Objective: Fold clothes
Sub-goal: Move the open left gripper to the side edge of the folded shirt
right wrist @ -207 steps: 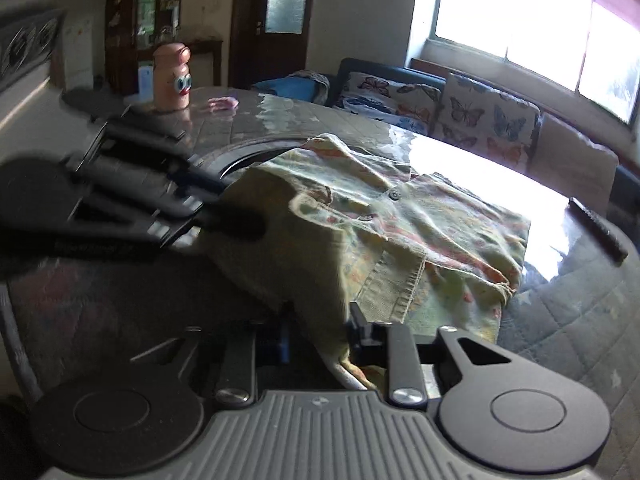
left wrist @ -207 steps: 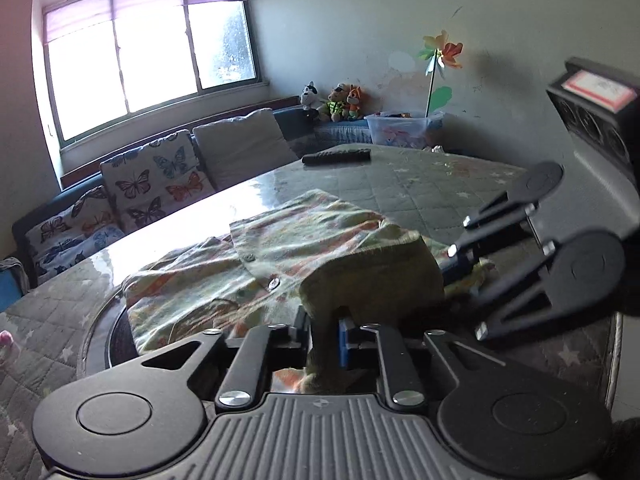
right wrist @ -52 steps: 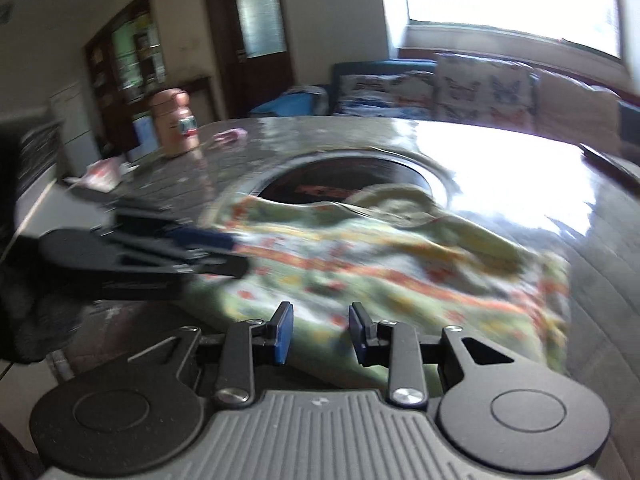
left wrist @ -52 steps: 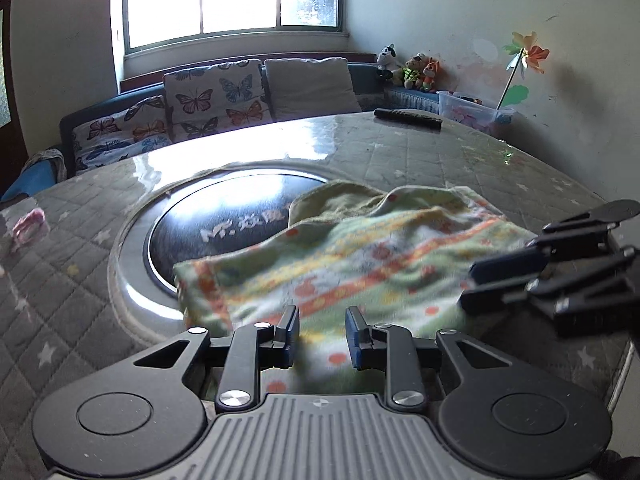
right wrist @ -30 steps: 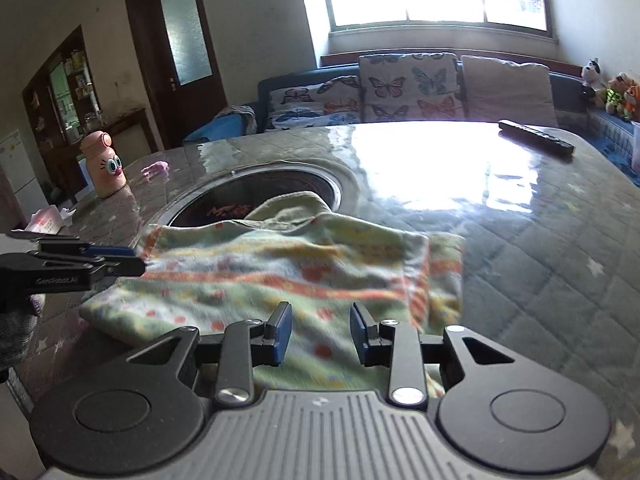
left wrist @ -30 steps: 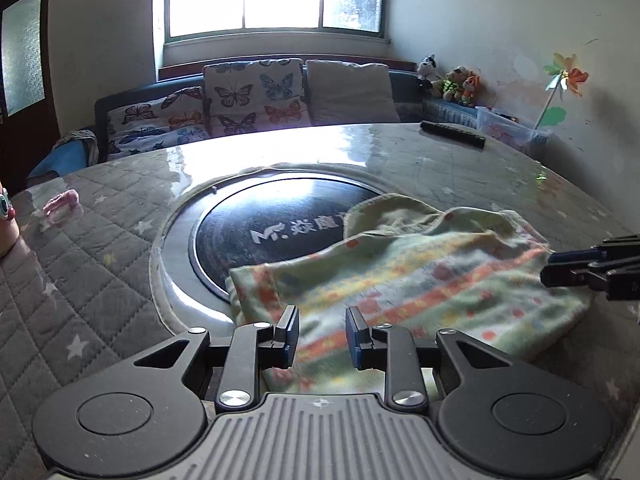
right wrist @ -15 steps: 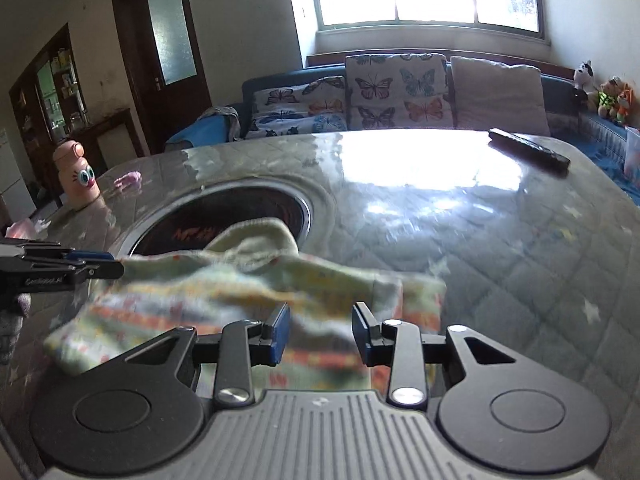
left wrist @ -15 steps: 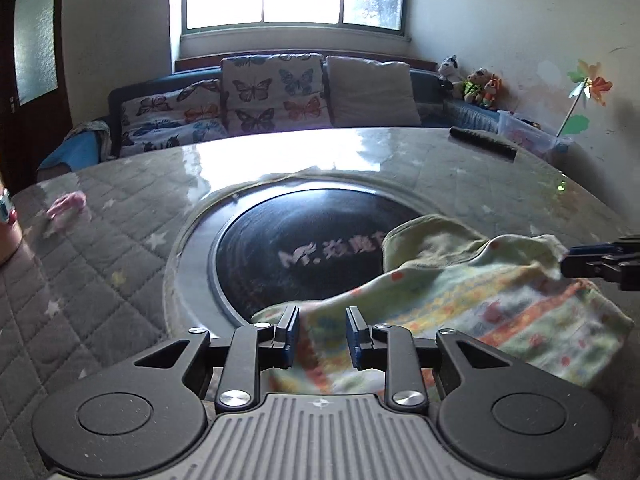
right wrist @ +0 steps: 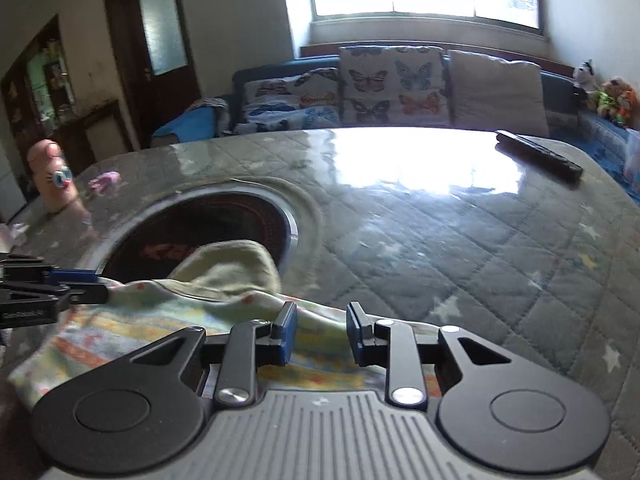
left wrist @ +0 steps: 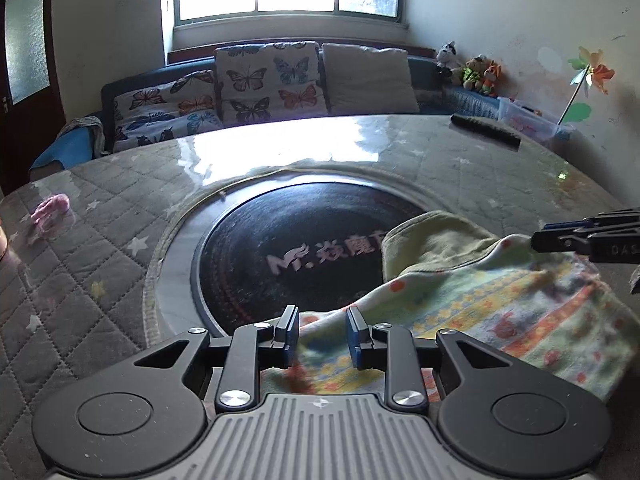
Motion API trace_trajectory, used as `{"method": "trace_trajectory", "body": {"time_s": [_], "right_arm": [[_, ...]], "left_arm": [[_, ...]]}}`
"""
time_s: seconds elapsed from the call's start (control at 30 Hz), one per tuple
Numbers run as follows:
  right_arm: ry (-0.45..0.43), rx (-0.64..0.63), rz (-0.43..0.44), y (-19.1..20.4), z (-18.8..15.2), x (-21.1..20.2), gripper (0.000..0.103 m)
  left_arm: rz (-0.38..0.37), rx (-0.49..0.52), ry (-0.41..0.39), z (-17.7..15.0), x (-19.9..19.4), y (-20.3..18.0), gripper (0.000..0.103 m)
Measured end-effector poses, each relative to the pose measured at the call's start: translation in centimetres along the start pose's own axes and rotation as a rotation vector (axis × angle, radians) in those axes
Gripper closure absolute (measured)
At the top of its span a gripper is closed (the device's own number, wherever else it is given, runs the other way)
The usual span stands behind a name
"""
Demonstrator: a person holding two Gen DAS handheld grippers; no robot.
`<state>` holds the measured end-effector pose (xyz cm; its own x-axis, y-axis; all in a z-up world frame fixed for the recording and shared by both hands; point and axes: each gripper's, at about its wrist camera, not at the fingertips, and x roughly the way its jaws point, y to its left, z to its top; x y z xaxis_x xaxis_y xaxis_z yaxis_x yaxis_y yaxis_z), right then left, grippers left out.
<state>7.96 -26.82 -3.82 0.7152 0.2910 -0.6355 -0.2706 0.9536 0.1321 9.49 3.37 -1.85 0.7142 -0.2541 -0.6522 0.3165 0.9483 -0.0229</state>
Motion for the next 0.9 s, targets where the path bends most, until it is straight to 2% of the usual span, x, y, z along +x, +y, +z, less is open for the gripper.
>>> {"method": "trace_trajectory", "body": {"time_s": [0.1, 0.23, 0.4, 0.63, 0.73, 0.87, 0.9], "right_arm": [[0.002, -0.024, 0.034, 1.0, 0.1, 0.2, 0.076], [0.013, -0.035, 0.028, 1.5, 0.2, 1.6, 0.076], [0.033, -0.001, 0.025, 1.0, 0.2, 3.1, 0.069], [0.016, -0.007, 0.024, 1.2, 0.5, 2.4, 0.066], [0.008, -0.011, 0.037, 1.6, 0.6, 1.6, 0.059], [-0.002, -0.029, 0.069, 2.7, 0.2, 0.2, 0.056], [-0.002, -0.033, 0.077, 2.9, 0.1, 0.0, 0.052]], "left_arm": [[-0.033, 0.024, -0.014, 0.4, -0.4, -1.2, 0.065], [-0.059, 0.061, -0.004, 0.7, 0.6, -2.8, 0.058], [-0.037, 0.046, 0.037, 0.8, 2.7, -2.8, 0.057], [-0.018, 0.02, 0.046, 0.8, 3.1, -2.2, 0.045], [-0.01, 0.018, 0.038, 0.8, 2.8, -2.2, 0.036], [0.005, 0.015, 0.021, 0.8, 2.0, -2.1, 0.027], [0.009, 0.014, 0.017, 0.8, 1.9, -2.1, 0.025]]}}
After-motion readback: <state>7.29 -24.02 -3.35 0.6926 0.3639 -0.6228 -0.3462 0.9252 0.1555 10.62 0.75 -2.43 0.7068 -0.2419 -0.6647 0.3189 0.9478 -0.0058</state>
